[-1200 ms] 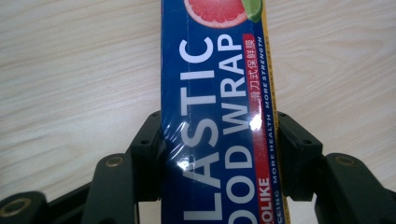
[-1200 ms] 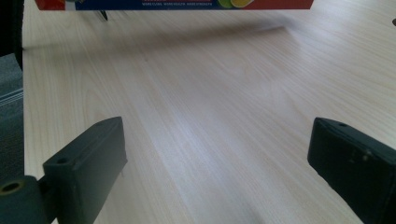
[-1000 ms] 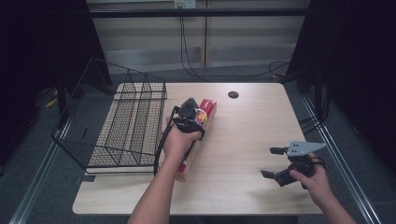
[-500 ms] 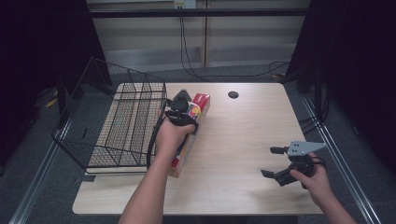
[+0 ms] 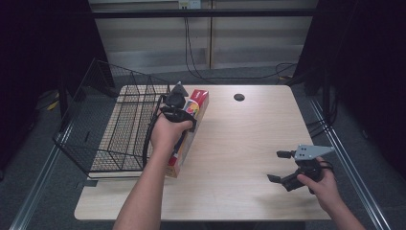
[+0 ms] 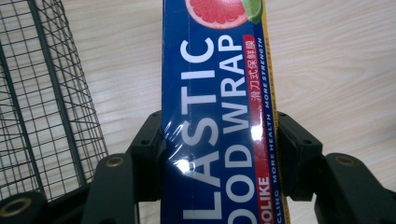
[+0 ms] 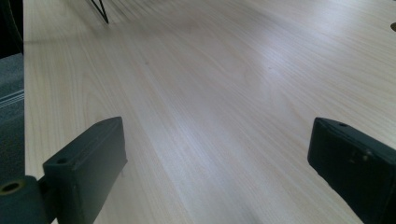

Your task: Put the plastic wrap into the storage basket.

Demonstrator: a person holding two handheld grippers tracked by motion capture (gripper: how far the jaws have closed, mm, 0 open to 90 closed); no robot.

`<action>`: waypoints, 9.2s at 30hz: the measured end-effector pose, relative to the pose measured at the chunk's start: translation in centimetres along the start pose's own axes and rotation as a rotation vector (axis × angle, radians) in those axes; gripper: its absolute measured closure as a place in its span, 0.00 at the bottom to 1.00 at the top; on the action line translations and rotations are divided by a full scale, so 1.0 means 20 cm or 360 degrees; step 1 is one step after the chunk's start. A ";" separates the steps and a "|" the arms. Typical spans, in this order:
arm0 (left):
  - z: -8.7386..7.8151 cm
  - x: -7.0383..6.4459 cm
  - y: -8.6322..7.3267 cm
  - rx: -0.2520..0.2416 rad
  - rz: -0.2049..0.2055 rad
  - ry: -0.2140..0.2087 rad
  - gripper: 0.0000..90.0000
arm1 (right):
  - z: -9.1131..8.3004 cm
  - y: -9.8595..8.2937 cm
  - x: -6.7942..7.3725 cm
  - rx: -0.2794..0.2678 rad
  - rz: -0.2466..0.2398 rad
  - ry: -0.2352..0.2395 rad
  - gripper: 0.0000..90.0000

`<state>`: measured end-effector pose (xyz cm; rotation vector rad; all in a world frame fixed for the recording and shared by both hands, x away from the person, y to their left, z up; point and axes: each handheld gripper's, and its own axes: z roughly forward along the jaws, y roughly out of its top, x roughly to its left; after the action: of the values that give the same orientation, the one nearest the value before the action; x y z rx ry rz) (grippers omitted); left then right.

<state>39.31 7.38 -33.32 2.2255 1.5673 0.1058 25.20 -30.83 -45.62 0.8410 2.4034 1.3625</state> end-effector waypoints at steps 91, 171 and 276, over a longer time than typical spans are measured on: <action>-0.64 0.58 -0.07 -0.0086 -0.0381 0.0250 0.49 | 0.02 0.01 0.02 0.0023 -0.0029 0.0015 0.05; -0.53 0.88 -0.17 -0.0033 -0.0606 0.0417 0.48 | 0.05 0.00 0.02 0.0058 -0.0036 0.0023 0.05; -0.42 0.43 -0.02 -0.0235 -0.0239 -0.0063 0.26 | 0.04 0.00 0.03 0.0047 -0.0042 0.0028 0.05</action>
<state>39.55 17.89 -27.26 1.9798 1.6433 0.1285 25.03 -29.94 -45.98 0.8053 2.4445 1.3337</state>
